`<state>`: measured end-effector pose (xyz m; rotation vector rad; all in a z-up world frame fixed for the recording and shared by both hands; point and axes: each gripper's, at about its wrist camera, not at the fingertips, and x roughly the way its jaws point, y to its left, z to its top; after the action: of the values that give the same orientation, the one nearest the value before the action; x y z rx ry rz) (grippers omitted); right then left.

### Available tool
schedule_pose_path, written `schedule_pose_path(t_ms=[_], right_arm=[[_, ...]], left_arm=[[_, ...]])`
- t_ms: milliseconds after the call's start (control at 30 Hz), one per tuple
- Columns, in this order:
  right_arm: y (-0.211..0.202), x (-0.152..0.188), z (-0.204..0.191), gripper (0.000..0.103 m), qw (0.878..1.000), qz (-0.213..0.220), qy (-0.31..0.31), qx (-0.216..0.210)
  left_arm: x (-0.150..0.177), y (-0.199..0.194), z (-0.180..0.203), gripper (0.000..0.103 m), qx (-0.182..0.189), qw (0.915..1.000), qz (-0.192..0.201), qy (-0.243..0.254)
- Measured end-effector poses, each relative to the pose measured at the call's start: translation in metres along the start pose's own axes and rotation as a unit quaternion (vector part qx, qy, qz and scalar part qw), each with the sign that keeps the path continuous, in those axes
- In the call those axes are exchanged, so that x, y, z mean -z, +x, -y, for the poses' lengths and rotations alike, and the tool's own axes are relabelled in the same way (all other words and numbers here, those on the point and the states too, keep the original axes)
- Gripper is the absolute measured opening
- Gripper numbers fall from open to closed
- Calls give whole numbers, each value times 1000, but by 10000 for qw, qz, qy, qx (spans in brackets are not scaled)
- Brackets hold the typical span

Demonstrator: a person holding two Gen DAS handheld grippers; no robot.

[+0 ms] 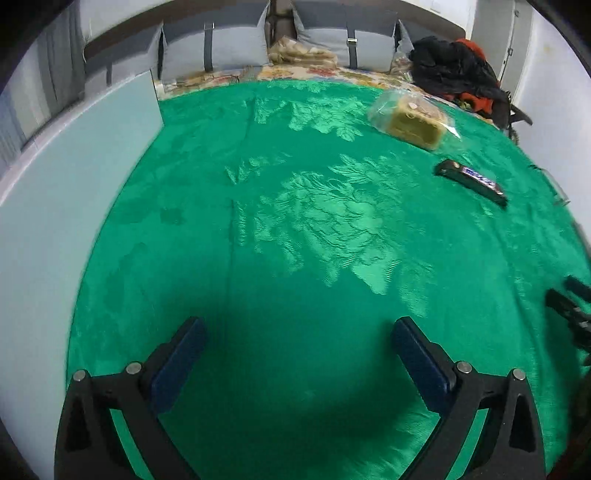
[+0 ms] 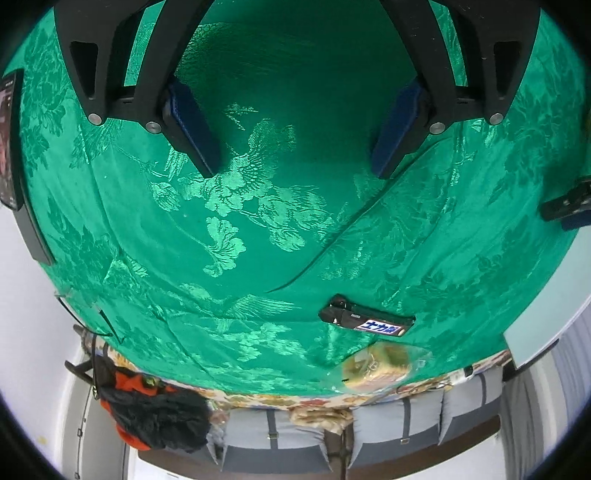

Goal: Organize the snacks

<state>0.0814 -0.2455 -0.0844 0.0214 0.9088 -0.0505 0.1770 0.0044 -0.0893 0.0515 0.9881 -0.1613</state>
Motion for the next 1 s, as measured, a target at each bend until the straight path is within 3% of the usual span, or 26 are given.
schedule_pose_path(t_ms=[100,333,400,433,467,600,700,800,867,1000], right_arm=[[0,0,0,88,10000,0,-2,0],[0,0,0,88,10000,-2,-3,3],[0,0,0,88,10000,-3,-3,2],[0,0,0,88,10000,-3,-3,3],[0,0,0,88,10000,-3,-4,5],[0,0,0,88,10000,-4,-4,7],[0,0,0,88,10000,-5,-3,6],[0,0,0,89,10000,-6,0,-2],[1,0,1,89,10000,-7,1,-6],[1,1,1,89,10000,-8,5,-17]], left_arm=[[5,-1,1,103,-53,9998,174,112],[5,-1,0,103,-45,9998,160,132],[-4,3,0,102,47,9997,-148,185],[-16,5,1,100,221,9989,-371,157],[-31,4,3,92,441,9980,-445,131],[-131,-9,32,91,1161,9922,-159,421],[-198,-4,70,91,1304,9877,2,864],[-238,18,106,93,1452,9820,-149,1199],[-251,49,132,93,1338,9787,-457,1486],[-247,115,166,96,483,9725,-951,2071]])
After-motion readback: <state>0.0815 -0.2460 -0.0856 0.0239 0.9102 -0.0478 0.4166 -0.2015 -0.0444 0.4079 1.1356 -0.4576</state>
